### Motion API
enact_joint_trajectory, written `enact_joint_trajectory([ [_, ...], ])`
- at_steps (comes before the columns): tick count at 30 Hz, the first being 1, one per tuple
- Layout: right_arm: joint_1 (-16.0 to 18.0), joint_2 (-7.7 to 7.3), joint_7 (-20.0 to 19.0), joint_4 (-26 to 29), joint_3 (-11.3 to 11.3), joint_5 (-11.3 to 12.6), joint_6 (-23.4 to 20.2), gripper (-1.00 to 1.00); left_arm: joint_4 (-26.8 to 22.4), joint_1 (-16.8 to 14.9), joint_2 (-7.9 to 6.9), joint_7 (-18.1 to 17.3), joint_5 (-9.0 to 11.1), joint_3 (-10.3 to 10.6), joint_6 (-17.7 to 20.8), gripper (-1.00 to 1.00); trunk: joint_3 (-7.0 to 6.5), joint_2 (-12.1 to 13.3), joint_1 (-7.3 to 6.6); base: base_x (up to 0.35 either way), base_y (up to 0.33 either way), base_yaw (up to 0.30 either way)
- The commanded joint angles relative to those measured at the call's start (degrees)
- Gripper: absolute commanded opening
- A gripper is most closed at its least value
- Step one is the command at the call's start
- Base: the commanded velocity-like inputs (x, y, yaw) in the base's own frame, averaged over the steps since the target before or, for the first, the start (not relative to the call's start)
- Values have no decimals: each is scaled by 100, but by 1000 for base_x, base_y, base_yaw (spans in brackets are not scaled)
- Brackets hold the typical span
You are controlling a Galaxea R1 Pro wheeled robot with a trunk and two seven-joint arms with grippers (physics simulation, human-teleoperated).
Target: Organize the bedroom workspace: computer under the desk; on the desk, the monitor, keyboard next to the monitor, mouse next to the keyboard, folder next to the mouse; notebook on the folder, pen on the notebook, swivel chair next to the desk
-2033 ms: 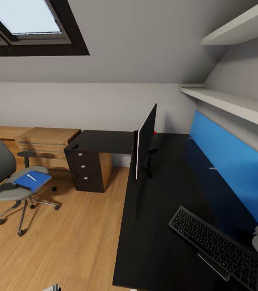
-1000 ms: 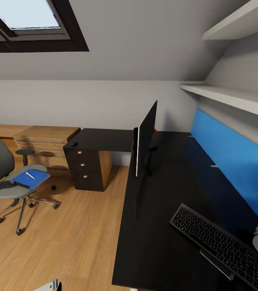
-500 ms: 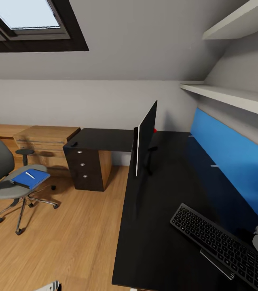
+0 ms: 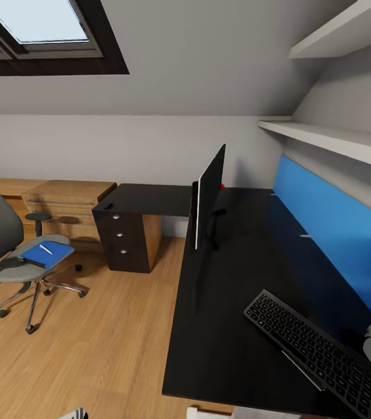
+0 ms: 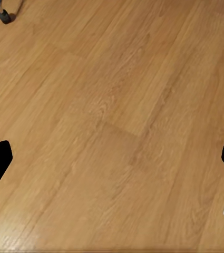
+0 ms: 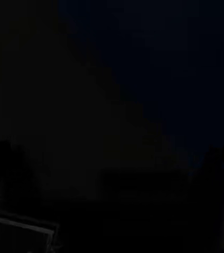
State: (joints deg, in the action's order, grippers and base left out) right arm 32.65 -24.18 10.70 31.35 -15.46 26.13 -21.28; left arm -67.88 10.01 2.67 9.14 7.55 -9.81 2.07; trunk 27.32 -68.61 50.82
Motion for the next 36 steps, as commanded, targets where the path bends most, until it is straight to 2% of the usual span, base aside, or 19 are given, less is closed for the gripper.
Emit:
enact_joint_trajectory([
  [1, -4, 1, 29, -47, 8, 50, -60, 100, -12, 1, 3, 10, 53, 1, 20, 100, 6, -3, 0, -22, 0, 0],
  [11, -4, 1, 29, -46, 8, 50, -60, 100, -13, 1, 5, 9, 53, 6, 22, 100, 6, -3, 0, -143, 0, 0],
  [36, -4, 1, 29, -47, 17, 50, -60, 100, -7, 1, 12, 9, 54, 14, 22, 100, 6, -3, 0, -18, 69, 0],
])
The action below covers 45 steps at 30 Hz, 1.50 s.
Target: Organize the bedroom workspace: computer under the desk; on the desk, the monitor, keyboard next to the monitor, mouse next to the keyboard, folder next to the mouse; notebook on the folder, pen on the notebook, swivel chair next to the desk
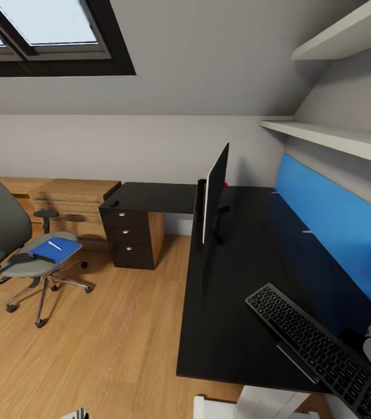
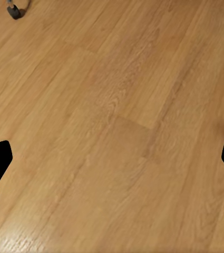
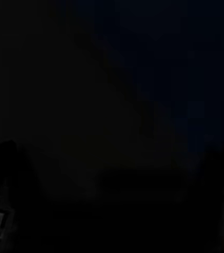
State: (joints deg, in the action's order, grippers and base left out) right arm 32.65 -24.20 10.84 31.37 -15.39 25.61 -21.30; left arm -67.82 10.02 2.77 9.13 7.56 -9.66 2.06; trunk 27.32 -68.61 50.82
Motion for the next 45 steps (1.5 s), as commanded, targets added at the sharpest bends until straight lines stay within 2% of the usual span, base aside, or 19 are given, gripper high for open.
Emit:
enact_joint_trajectory([
  [1, -5, 3, 14, -48, 10, 102, -58, 100, -12, 0, 1, 10, 53, 0, 22, 100, 6, -3, 1, -38, 90, 0],
  [16, -5, 3, 14, -40, 10, 102, -52, 100, -10, 0, 7, 10, 52, 6, 22, 100, 6, -3, 1, -31, 47, 0],
  [45, -5, 3, 14, -34, 10, 102, -49, 100, 94, 0, 13, 10, 35, 17, 22, 100, 6, -3, 1, -104, 38, 0],
])
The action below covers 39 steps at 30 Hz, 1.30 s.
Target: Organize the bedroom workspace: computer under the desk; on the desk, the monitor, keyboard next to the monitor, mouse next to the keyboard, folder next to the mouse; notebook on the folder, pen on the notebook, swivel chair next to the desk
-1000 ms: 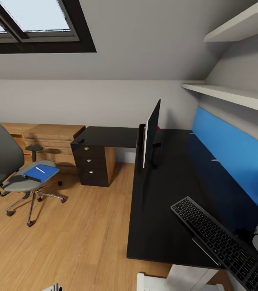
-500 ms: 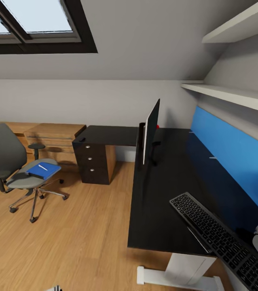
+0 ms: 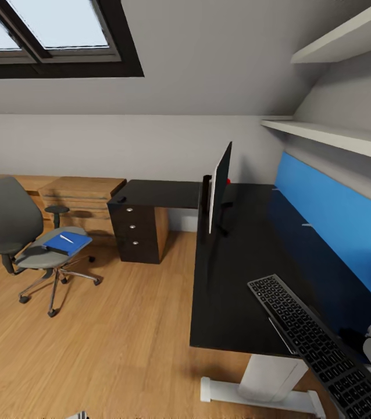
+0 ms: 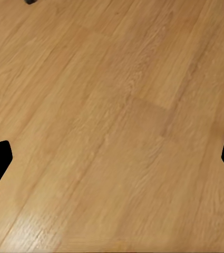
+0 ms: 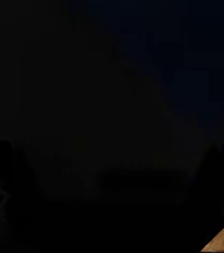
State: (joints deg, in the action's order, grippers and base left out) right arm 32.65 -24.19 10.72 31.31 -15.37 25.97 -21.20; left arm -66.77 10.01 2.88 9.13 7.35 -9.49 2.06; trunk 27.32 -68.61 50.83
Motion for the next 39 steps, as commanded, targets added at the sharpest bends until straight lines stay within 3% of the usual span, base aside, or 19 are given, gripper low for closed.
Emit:
enact_joint_trajectory([
  [1, -5, 2, 27, -28, 7, 66, -60, 100, -11, 1, 2, 10, 57, 0, 22, 100, 6, -4, 0, -119, 110, 0],
  [9, -5, 2, 7, -11, 3, 72, -58, 100, -10, 1, 2, 10, 56, 0, 22, 100, 6, -4, 0, -34, 31, 0],
  [18, -17, 2, 16, 495, -6, 75, 399, 100, 47, 1, 2, 10, 57, 6, 22, 100, 6, -4, 0, -1, 1, 0],
  [23, -25, 2, 18, 699, -9, 80, 449, 100, 73, 1, 2, 10, 56, 8, 22, 100, 6, -4, 0, 0, 0, 0],
  [25, -109, 11, 16, 1325, -13, 110, 433, 100, 83, 1, 2, 13, 56, 8, 22, 100, 6, -4, 0, 0, 0, 0],
  [31, -647, 105, 19, 2238, -18, 212, 259, 100, 85, 1, 2, 11, 56, 5, 22, 100, 6, -4, 0, 0, 0, 0],
  [33, -809, 157, 22, 2526, -18, 311, 143, 100, 85, 1, 2, 10, 56, 3, 22, 100, 6, -4, 0, 0, 0, 0],
  [35, -1088, 279, 33, 3150, -19, 534, -120, 100, 85, 1, 2, 10, 56, 1, 22, 100, 6, -4, 0, 0, 0, 0],
  [39, -1386, 384, 40, 3689, -19, 680, -372, 100, 85, 1, 2, 10, 56, 1, 21, 100, 6, -4, 0, 0, 0, 0],
])
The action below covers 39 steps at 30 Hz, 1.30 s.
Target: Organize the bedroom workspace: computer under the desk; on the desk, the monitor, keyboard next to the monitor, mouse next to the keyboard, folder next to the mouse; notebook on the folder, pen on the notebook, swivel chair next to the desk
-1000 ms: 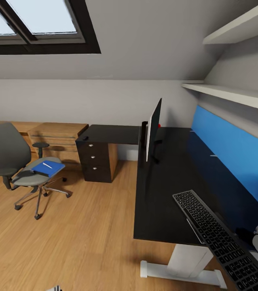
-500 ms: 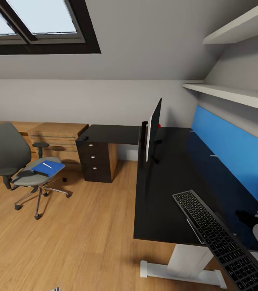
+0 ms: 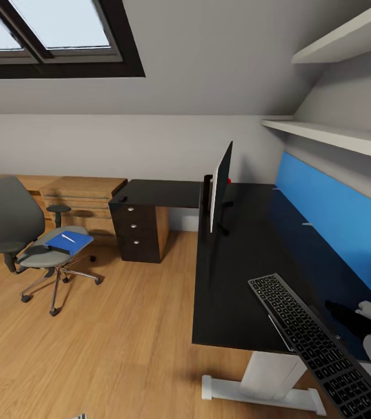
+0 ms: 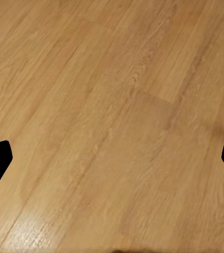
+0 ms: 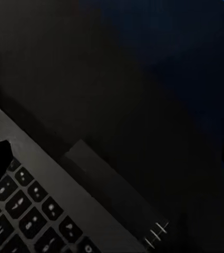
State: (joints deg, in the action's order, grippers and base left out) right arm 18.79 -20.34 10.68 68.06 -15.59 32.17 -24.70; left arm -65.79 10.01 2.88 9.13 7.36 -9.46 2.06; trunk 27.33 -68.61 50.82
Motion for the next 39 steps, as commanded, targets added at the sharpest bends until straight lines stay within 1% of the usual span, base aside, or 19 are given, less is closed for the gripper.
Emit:
enact_joint_trajectory([
  [1, -131, 37, 46, 207, 3, 98, -121, 100, -13, 1, 3, 10, 55, 0, 20, 100, 5, -4, 1, 0, 0, 0],
  [2, -298, 112, 48, 464, 3, 188, -246, 100, -13, 1, 3, 10, 55, -2, 16, 100, 5, -4, 1, -7, 6, 0],
  [4, -329, 138, 48, 512, 3, 239, -268, 100, -13, 1, 3, 10, 55, -2, 17, 100, 5, -4, 1, -37, 33, 0],
  [7, -364, 173, 48, 623, -10, 411, -297, 100, -13, 1, 1, 8, 55, -3, 19, 100, 5, -4, 1, -140, 126, 0],
  [8, -393, 187, 48, 785, -109, 648, -306, 100, -13, 1, -3, 6, 55, -3, 19, 100, 5, -4, 1, -208, 186, 0],
  [10, -448, 201, 49, 897, -225, 845, -310, 100, -13, 1, -4, 4, 55, -3, 21, 100, 5, -4, 1, -221, 198, 0],
  [11, -750, 238, 49, 1116, -576, 1312, -315, 100, -13, 1, -6, 3, 55, -3, 22, 100, 5, -4, 1, -246, 220, 0],
  [12, -815, 250, 49, 1160, -637, 1387, -315, 100, -13, 1, -6, 2, 55, -3, 22, 100, 5, -4, 1, -249, 222, 0],
  [16, -900, 315, 49, 1218, -716, 1488, -316, 100, -13, 1, -6, 3, 55, -3, 22, 100, 5, -4, 1, -252, 225, 0],
  [17, -911, 360, 49, 1229, -727, 1499, -316, 100, -13, 1, -6, 2, 55, -3, 22, 100, 5, -4, 1, -254, 226, 0],
  [18, -925, 463, 49, 1248, -746, 1515, -316, 100, -13, 1, -6, 2, 55, -3, 23, 100, 5, -4, 1, -254, 227, 0],
  [24, -933, 496, 49, 1252, -751, 1519, -316, 100, -13, 1, -6, 2, 55, -3, 21, 100, -4, -4, 1, -254, 227, -54],
  [31, -938, 510, 49, 1253, -753, 1520, -316, 100, -13, 1, -2, 2, 55, -3, 22, 100, -28, -4, 1, -256, 205, -212],
  [35, -938, 510, 49, 1253, -753, 1520, -322, 100, -13, 1, 1, 5, 53, -3, 23, 100, -31, -4, 1, -258, -33, -118],
  [39, -938, 505, 49, 1263, -796, 1524, -325, 100, -13, 1, 2, 9, 49, 5, 23, 100, -31, -4, 1, -229, -246, -10],
])
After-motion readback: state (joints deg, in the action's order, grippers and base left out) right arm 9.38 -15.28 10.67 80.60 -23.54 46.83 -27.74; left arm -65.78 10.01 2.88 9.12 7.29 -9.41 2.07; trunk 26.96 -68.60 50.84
